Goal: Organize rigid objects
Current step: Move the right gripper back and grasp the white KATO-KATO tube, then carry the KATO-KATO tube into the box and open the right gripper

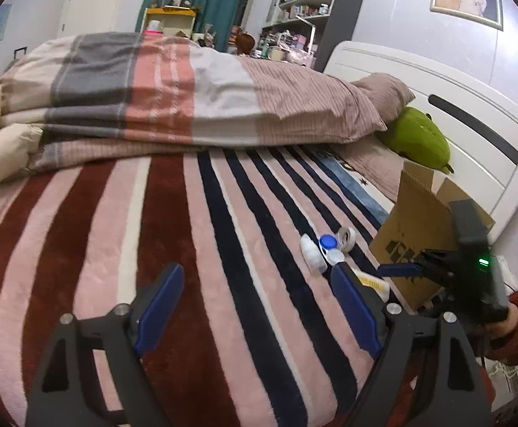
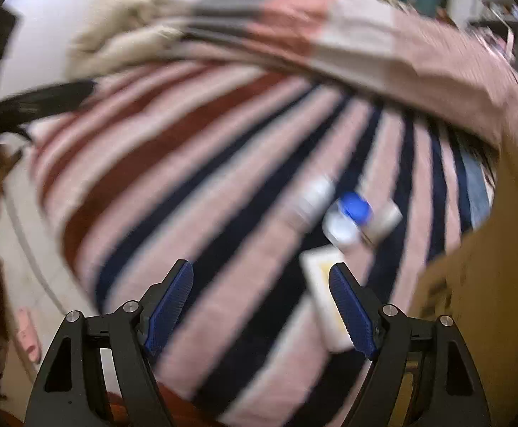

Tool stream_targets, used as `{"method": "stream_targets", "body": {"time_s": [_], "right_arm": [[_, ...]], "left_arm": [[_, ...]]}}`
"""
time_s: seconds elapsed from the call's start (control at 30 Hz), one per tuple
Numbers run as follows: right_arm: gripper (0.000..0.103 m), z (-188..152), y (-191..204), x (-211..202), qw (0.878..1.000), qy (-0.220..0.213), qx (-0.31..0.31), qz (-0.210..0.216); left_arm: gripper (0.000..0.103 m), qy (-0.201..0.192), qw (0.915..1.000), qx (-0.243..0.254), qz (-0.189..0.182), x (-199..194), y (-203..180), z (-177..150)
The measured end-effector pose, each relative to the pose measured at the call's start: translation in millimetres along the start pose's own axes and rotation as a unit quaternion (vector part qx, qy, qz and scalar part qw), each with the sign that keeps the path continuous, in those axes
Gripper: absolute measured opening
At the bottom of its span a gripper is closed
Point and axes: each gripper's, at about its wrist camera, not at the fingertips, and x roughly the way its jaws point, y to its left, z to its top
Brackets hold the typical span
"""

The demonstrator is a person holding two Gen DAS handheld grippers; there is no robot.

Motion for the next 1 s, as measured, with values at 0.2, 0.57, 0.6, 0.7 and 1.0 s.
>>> {"method": "stream_targets", "body": {"time_s": [0.2,0.57,0.6,0.7,1.0], "right_arm": [[0.069,-11,-14,24,0.998,0.03,-0.003,-0.051],[0.031,-8,-11,32,0.998,0.045,0.0,-0.036],[0.031,-8,-8,31,0.999,0.041,0.0,-0.033],[0.031,-7,-2,18,1.0,0.019,0.001,-0.014],[0.031,7,18,-63,0.995,-0.092,-0.003,0.046]], "left_arm": [[0.083,0.007,0.9999,0.004,-0.015,9,0,-4],[0.083,0.03,0.9982,0.023,-0.047,29,-23,3],[0.083,0.034,0.9979,0.027,-0.049,31,-27,5],[0.083,0.039,0.9967,0.034,-0.062,34,-40,10],[0.082,0.021,0.9937,0.034,-0.104,20,-73,33]]}}
